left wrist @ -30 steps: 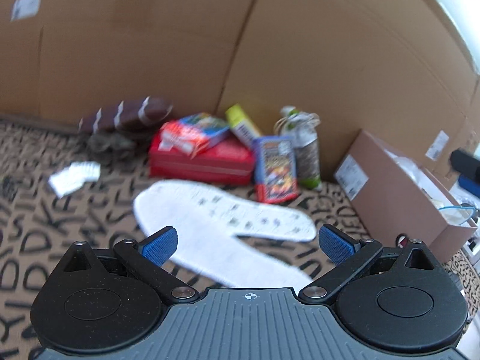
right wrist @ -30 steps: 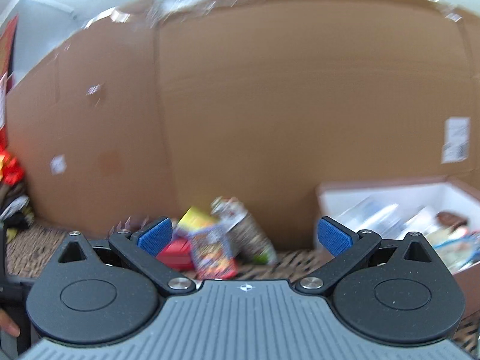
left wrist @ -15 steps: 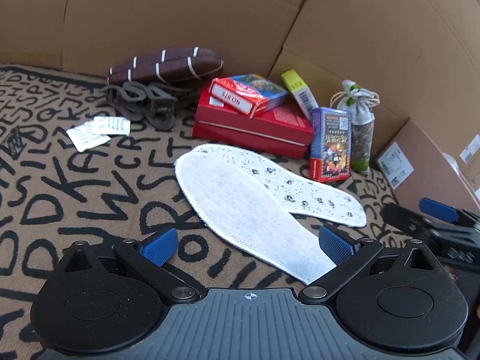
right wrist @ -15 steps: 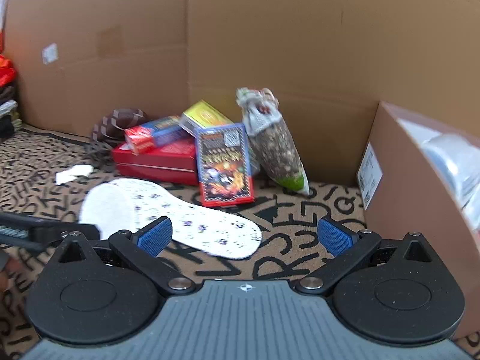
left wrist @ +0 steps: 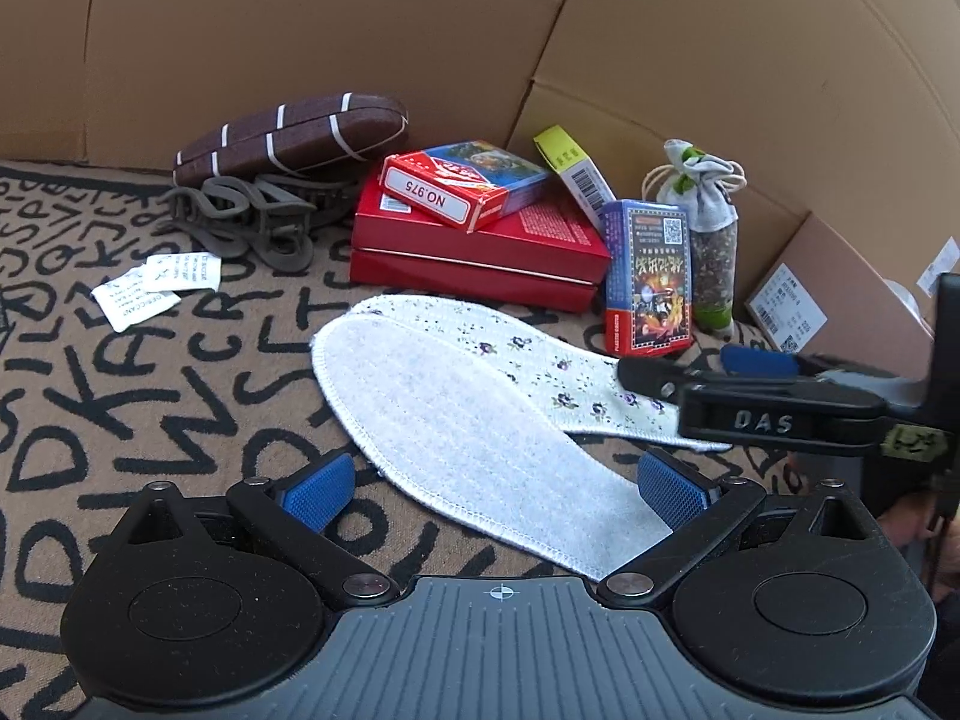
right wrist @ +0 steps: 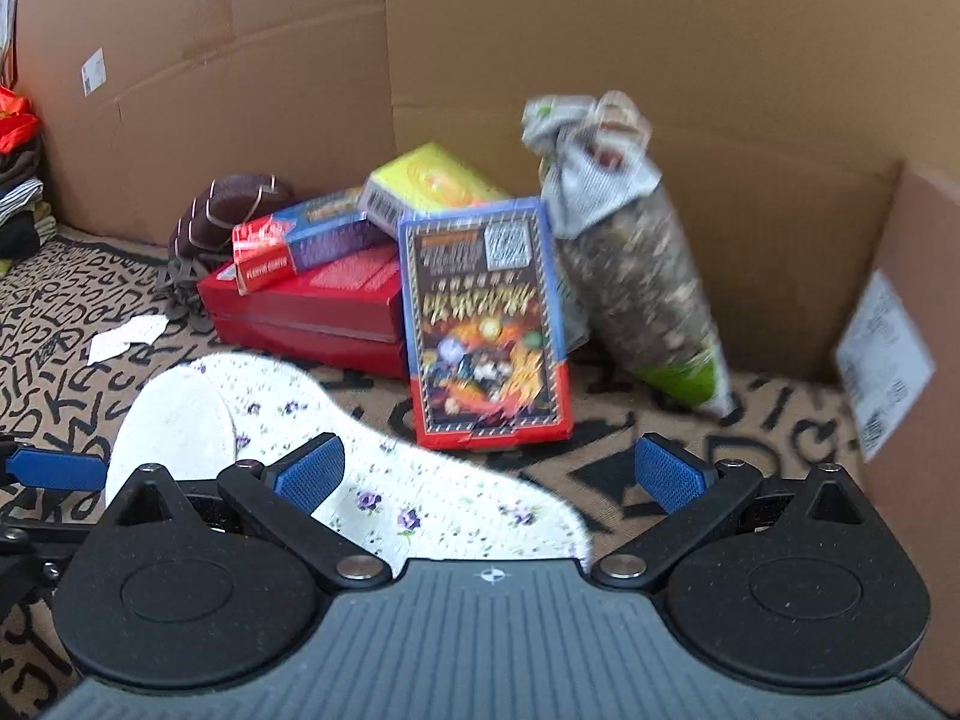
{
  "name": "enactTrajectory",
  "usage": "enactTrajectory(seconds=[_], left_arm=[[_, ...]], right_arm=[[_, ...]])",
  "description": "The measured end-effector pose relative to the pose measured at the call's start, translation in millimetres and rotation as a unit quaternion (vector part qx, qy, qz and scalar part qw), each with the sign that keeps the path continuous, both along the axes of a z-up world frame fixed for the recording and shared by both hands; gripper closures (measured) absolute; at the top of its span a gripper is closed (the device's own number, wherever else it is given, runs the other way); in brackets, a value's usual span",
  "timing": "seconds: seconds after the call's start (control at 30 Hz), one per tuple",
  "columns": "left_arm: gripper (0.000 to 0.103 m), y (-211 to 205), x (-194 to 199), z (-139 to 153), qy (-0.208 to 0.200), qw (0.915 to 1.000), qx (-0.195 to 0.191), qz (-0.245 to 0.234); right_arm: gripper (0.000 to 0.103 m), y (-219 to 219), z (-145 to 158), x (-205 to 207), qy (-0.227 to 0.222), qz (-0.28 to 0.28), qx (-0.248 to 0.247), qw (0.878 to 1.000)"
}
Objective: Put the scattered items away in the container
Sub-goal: 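Move both open grippers back toward the remaining items by the insoles, then lower both open grippers onto the stacked white insoles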
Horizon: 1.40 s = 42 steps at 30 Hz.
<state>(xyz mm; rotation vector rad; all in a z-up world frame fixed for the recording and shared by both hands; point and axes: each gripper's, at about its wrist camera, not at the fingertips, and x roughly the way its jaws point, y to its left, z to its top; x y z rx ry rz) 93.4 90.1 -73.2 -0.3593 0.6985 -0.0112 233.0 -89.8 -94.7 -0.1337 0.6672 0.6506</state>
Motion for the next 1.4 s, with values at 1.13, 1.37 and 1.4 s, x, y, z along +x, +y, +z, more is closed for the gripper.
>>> enactTrajectory(seconds=[1.13,1.37,1.4], left_arm=[[0.0,24,30,-4,0.002,0.9999,-0.007,0.015],[0.0,9,41,-1,0.004,1.0,0.002,-0.006],[0.0,10,40,-1,0.005,1.0,0.0,-0.007]], right_arm=[[0.0,19,3,-59,0.036,0.153,-0.012,0.988],[0.019,11,9,-93,0.039,0.178,-0.017,0.983],[0.024,9,10,-95,0.04,0.173,-0.013,0.984]])
